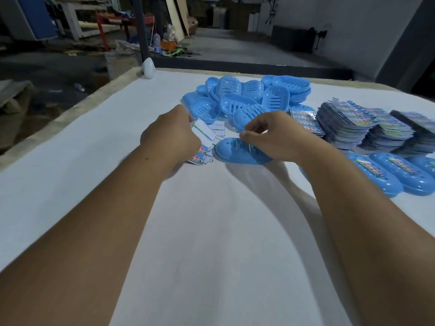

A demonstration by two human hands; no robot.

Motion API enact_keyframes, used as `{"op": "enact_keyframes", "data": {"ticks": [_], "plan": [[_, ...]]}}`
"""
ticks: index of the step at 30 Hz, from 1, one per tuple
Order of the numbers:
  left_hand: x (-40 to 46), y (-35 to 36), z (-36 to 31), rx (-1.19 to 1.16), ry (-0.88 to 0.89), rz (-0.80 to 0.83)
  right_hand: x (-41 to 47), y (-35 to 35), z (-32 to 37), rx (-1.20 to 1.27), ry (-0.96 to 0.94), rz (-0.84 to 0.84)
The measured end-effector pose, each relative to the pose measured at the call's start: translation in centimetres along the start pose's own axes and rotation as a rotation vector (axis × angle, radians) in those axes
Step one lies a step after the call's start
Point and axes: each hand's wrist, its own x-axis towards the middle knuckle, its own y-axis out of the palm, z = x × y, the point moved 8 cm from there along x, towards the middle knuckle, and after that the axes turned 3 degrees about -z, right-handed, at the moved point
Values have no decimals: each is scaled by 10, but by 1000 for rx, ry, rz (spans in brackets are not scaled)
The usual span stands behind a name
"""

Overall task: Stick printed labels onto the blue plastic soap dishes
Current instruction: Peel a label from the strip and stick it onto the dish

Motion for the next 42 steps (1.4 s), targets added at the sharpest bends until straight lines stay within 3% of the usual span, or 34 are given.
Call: {"op": "enact_keyframes", "data": {"ticks": [3,7,11,17,23,31,36,42], "plan": [[1,-6,1,-138,-39,-66,-4,-1,7,7,-26,-26],[2,-14,-3,-660,-109,-145,-6,-6,19,155,-59,-85],[-6,2,-19,-977,-121,-32,-6,0,22,361,-8,-61],[-10,11,-26,-1024,-91,39,-5,-7,21,466,-14,-118],[-10,10,-30,-799,23,21,-3,-9,17,453,25,-145],[-13,13,-35,-732,92,50,0,-10,10,482,52,-162],[-13,11,-39,-731,157,39,-4,-22,14,198,-27,-286],[-14,7,-42,-712,204,13,-8,-12,27,229,-125,-177]]}}
